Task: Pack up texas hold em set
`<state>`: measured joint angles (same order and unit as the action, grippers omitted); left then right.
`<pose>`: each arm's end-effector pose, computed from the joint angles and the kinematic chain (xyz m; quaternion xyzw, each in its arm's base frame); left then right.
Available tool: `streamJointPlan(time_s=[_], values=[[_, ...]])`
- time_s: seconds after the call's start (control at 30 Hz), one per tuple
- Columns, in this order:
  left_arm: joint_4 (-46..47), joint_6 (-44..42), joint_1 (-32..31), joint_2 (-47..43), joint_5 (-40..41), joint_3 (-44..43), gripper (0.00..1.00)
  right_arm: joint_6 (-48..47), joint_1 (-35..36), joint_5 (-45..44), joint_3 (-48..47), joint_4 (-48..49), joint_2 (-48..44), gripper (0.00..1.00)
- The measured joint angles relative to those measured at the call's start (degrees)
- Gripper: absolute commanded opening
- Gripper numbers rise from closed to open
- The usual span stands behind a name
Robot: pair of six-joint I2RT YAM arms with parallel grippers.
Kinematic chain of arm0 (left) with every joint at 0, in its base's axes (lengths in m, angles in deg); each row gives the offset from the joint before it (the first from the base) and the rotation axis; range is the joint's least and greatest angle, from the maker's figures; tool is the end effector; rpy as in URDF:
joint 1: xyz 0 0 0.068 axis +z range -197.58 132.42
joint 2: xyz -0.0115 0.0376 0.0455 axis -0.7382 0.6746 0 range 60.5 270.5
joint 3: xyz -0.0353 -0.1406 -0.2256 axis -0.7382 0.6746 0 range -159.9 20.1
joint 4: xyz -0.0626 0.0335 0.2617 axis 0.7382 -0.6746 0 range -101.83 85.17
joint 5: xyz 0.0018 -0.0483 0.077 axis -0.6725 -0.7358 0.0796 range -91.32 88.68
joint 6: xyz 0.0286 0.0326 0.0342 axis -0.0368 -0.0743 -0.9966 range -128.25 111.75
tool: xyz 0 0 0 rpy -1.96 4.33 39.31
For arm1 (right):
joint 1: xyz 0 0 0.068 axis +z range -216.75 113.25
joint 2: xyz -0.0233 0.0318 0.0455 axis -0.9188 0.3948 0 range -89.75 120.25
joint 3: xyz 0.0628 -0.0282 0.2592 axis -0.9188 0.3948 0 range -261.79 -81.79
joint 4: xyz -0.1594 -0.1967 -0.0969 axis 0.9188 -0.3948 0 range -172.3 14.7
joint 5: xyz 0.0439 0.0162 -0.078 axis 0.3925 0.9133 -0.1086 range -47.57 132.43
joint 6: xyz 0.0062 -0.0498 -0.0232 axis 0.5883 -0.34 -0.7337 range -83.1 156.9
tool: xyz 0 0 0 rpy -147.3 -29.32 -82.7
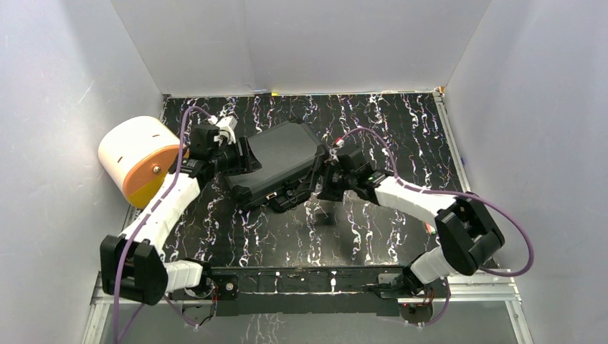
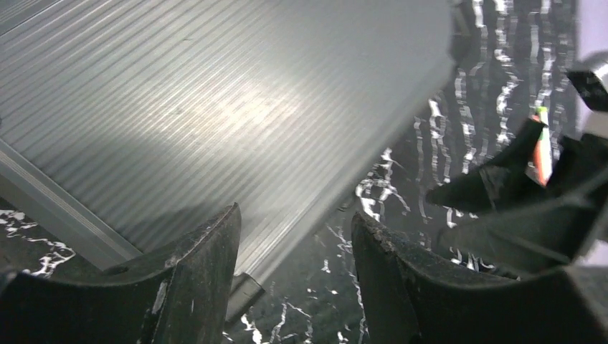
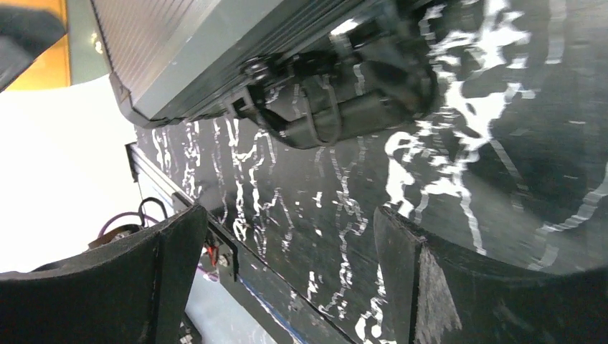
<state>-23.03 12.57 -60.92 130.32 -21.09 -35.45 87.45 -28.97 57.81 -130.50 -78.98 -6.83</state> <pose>0.2744 -0.0782 0.2933 0.0262 0.8671 -0.2831 0.4090 0.2468 0.2039 0.2091 0.0405 0.8913 0.3896 0.2286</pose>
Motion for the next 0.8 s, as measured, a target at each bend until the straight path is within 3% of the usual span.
streamJointPlan(time_s=[0.2,0.53,0.8], values=[[0.02,0.04,0.0,4.92,5.97,1.09,0.46,4.85,6.29,-2.29,1.77,10.12,4.22,0.97],[-0.83,0.44,0.0,5.92,9.64,2.6,0.35,7.39,7.19,-4.85,3.28,20.17,10.64,0.96],[-0.42,0.7,0.0,7.23,11.04,1.97,0.33,7.39,8.02,-4.37,3.52,26.84,13.66,0.97]])
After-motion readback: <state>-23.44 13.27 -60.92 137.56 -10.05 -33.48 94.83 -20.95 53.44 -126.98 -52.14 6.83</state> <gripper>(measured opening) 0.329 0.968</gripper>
